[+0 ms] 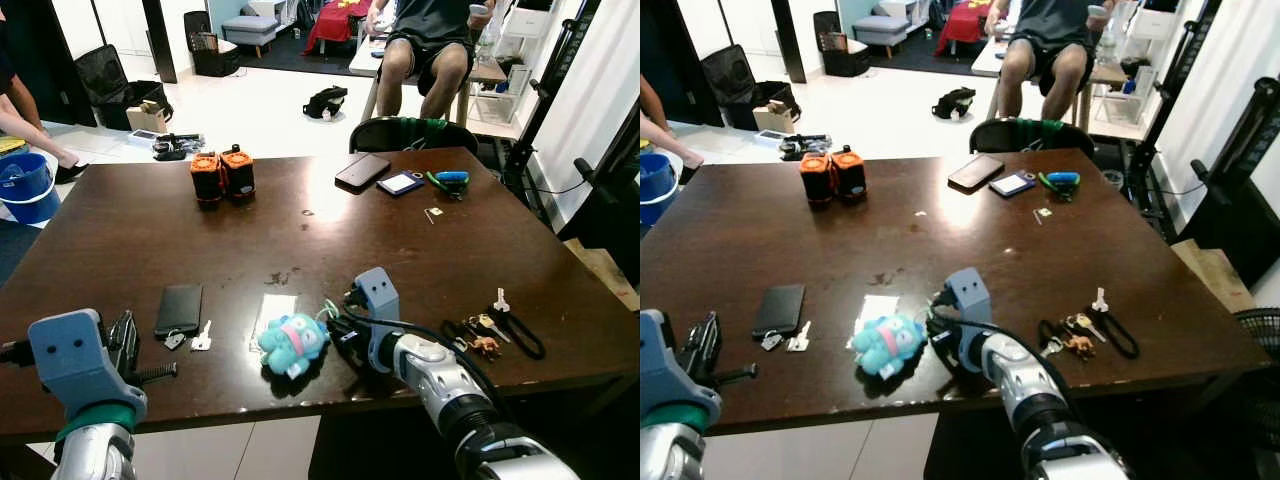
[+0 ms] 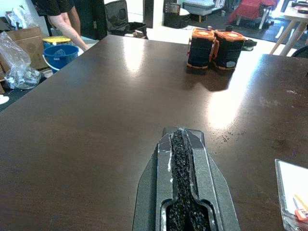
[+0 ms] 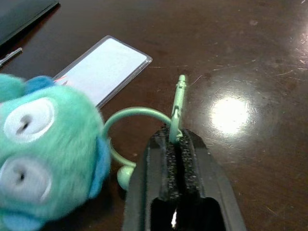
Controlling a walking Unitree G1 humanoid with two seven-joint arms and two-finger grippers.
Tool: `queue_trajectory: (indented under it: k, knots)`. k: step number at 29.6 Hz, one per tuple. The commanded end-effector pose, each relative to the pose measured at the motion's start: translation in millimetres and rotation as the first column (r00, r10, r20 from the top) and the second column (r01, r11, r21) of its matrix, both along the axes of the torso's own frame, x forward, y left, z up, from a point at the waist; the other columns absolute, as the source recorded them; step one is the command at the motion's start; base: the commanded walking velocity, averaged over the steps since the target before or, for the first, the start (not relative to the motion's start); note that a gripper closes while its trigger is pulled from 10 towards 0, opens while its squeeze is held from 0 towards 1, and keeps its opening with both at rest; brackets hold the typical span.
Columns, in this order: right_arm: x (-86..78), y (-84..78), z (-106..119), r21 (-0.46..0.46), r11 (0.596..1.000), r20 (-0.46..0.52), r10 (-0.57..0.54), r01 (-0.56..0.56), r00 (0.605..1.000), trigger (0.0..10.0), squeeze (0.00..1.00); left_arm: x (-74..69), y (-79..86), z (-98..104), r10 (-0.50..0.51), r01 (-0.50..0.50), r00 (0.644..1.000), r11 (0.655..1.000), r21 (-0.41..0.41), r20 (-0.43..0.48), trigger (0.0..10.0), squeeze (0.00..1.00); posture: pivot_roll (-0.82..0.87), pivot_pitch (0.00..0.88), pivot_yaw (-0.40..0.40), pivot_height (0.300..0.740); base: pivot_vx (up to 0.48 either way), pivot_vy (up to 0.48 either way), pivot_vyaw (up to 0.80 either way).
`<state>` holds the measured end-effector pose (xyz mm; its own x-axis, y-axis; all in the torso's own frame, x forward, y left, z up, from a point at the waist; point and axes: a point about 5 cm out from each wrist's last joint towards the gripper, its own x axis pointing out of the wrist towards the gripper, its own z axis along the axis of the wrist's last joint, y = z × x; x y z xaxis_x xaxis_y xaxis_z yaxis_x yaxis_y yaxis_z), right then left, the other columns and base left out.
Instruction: Hang keys on a hook
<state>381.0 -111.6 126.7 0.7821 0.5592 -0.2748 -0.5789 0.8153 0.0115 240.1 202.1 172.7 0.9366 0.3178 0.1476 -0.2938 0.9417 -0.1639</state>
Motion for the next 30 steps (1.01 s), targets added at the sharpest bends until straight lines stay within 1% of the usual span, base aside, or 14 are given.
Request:
queue_trajectory:
  k: [1, 10, 11, 12, 13, 14, 15, 16, 19, 20, 23, 26, 28, 30]
  knots:
    - [-6.0, -0.8, -16, -0.019, 1.000, -0.073, -0.004, 0.002, 0.997, 0.0, 0.00, -2.3, 2.5, -4, 0.014, -0.014, 1.000, 1.000, 0.003, -0.013, 10.0, 0.00, 0.00, 0.073, 0.095, 0.740, 0.000, 0.000, 0.00]
    - [-4.8, -2.3, -13, -0.007, 1.000, -0.041, -0.014, 0.013, 0.999, 0.0, 0.00, -3.5, 3.0, -5, 0.020, -0.020, 1.000, 1.000, 0.001, -0.015, 10.0, 0.00, 0.00, 0.073, 0.095, 0.740, 0.000, 0.000, 0.00]
    - [-2.8, -2.8, -7, 0.005, 1.000, 0.001, -0.023, 0.023, 1.000, 0.0, 0.00, -3.8, 3.1, -5, 0.022, -0.022, 1.000, 1.000, 0.002, -0.015, 10.0, 0.00, 0.00, 0.073, 0.095, 0.740, 0.000, 0.000, 0.00]
    - [1.5, -1.0, 8, 0.087, 0.996, 0.075, -0.035, 0.028, 0.997, 0.0, 0.00, -4.9, 4.1, -5, 0.025, -0.025, 1.000, 1.000, 0.003, -0.016, 10.0, 0.00, 0.00, 0.075, 0.102, 0.740, 0.000, 0.000, 0.00]
    - [5.3, -0.4, 25, 0.137, 0.990, 0.160, -0.047, 0.025, 0.986, 0.0, 0.00, -5.9, 5.0, -5, 0.028, -0.028, 0.999, 1.000, 0.004, -0.017, 10.0, 0.00, 0.00, 0.073, 0.102, 0.740, 0.000, 0.000, 0.00]
    - [5.3, -0.4, 25, 0.137, 0.990, 0.160, -0.047, 0.025, 0.986, 0.0, 0.00, -5.9, 5.0, -5, 0.028, -0.028, 0.999, 1.000, 0.004, -0.017, 10.0, 0.00, 0.00, 0.073, 0.102, 0.740, 0.000, 0.000, 0.00]
    - [7.7, 0.4, 43, 0.168, 0.986, 0.243, -0.051, 0.010, 0.969, 0.0, 0.00, -6.9, 6.0, -6, 0.030, -0.030, 0.999, 1.000, 0.005, -0.020, 10.0, 0.00, 0.00, 0.069, 0.101, 0.740, 0.000, 0.000, 0.00]
    - [7.7, 0.4, 43, 0.168, 0.986, 0.243, -0.051, 0.010, 0.969, 0.0, 0.00, -6.9, 6.0, -6, 0.030, -0.030, 0.999, 1.000, 0.005, -0.020, 10.0, 0.00, 0.00, 0.069, 0.101, 0.740, 0.000, 0.000, 0.00]
    - [10.6, 1.2, 78, 0.201, 0.979, 0.369, -0.060, -0.017, 0.927, 0.0, 0.00, -7.3, 6.1, -6, 0.034, -0.034, 0.999, 0.999, 0.004, -0.020, 10.0, 0.00, -0.01, 0.066, 0.099, 0.740, 0.000, 0.000, 0.00]
    - [10.6, 1.2, 78, 0.201, 0.979, 0.369, -0.060, -0.017, 0.927, 0.0, 0.00, -7.3, 6.1, -6, 0.034, -0.034, 0.999, 0.999, 0.004, -0.020, 10.0, 0.00, -0.01, 0.066, 0.099, 0.740, 0.000, 0.000, 0.00]
    - [14.1, 1.6, 103, 0.201, 0.979, 0.405, -0.062, -0.022, 0.912, 0.0, 0.00, -5.0, 3.3, -5, 0.026, -0.026, 1.000, 1.000, -0.001, -0.014, 10.0, 0.00, -0.01, 0.059, 0.098, 0.740, 0.000, 0.000, 0.00]
    - [14.7, 2.0, 107, 0.193, 0.981, 0.408, -0.059, -0.022, 0.911, 0.0, 0.00, -4.5, 2.7, -5, 0.023, -0.023, 1.000, 1.000, -0.002, -0.012, 10.0, 0.00, -0.01, 0.059, 0.098, 0.740, 0.000, 0.000, 0.00]
    - [15.6, 2.9, 111, 0.195, 0.980, 0.400, -0.058, -0.023, 0.915, 0.0, 0.00, -3.5, 2.4, -4, 0.021, -0.021, 1.000, 1.000, -0.002, -0.010, 10.0, 0.00, -0.02, 0.056, 0.099, 0.740, 0.000, 0.000, 0.00]
    - [17.0, 5.4, 109, 0.174, 0.984, 0.327, -0.027, -0.032, 0.945, 0.0, 0.00, -2.6, 2.9, -2, 0.019, -0.019, 1.000, 1.000, -0.004, -0.004, 10.0, 0.00, -0.02, 0.056, 0.099, 0.740, 0.000, 0.000, 0.00]
